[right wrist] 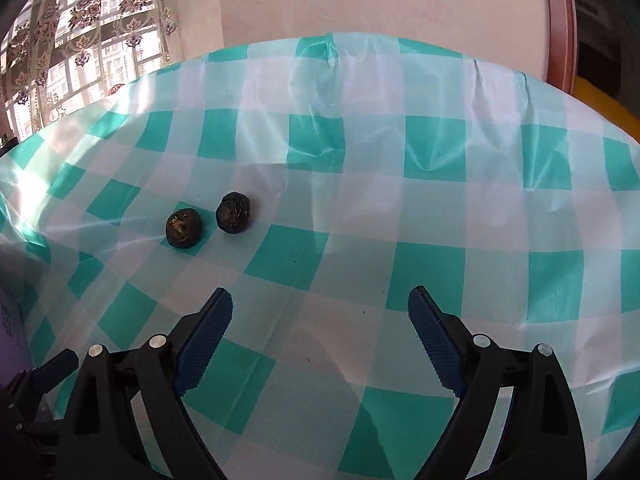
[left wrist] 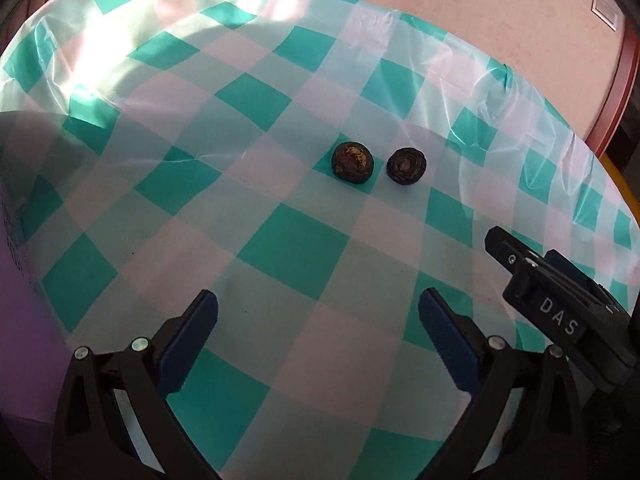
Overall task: Organize fruits
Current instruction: 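Move both open tools back to the two dark brown fruits, then grasp one dark brown fruit with the right tool while the left tool grasps the other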
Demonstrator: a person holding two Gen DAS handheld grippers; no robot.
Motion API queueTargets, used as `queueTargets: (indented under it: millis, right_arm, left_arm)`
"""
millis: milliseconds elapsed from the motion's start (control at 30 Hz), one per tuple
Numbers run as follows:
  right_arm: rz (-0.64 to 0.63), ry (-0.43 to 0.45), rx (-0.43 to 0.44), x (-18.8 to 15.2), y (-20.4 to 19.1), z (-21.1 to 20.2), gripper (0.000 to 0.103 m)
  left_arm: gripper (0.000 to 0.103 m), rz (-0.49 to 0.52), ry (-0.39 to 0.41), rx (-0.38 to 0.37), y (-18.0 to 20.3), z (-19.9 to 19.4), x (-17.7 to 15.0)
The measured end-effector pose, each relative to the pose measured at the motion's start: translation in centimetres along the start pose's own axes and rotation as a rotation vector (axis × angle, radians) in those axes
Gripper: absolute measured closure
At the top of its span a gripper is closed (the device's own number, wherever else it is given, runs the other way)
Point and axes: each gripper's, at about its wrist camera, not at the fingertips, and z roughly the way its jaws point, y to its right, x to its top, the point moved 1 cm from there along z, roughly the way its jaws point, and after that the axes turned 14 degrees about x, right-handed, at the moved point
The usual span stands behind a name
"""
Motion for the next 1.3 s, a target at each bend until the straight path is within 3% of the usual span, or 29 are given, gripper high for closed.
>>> queueTargets:
  millis: [233, 500, 700, 800, 833, 867, 967, 1200, 1300]
  right_arm:
    - [-0.068, -0.044, 0.043, 2.9, -1.0, 4.3, 0.018]
    - [-0.165, -0.124, 0.096, 4.9, -2.6, 8.3, 0.033]
    - [-0.274, -0.219, 0.064, 5.2, -4.5, 11.3, 0.037]
    - [-0.303, -0.214, 0.062, 5.5, -5.1, 11.6, 0.040]
    - [-0.297, -0.216, 0.079, 5.6, -5.1, 11.7, 0.055]
    - [-0.281, -0.213, 0.080, 5.8, -5.0, 11.7, 0.070]
    - [-0.151, -0.142, 0.090, 6.6, -2.6, 10.5, 0.070]
    - [0.279, 0.109, 0.304, 6.5, 5.8, 6.6, 0.070]
    - [0.329, 0.182, 0.327, 6.3, 7.0, 5.6, 0.070]
  left_arm:
    - [0.002, -0.093, 0.012, 0.063, -0.1, 1.7, 2.4]
    - [0.002, -0.227, 0.037, 0.094, -2.1, 1.7, 2.9]
    - [0.002, -0.201, 0.041, 0.102, -1.7, 1.5, 2.9]
    - [0.002, -0.173, 0.043, 0.110, -1.2, 1.7, 3.2]
    - [0.002, -0.155, 0.046, 0.112, -0.8, 1.8, 3.4]
    - [0.002, -0.133, 0.045, 0.111, -0.5, 2.0, 3.6]
    - [0.002, -0.080, 0.039, 0.081, 0.6, 2.6, 4.3]
    - [0.002, 0.031, 0.019, 0.133, 4.2, 5.2, 6.8]
    - [0.002, 0.087, 0.023, 0.163, 6.1, 6.2, 7.8]
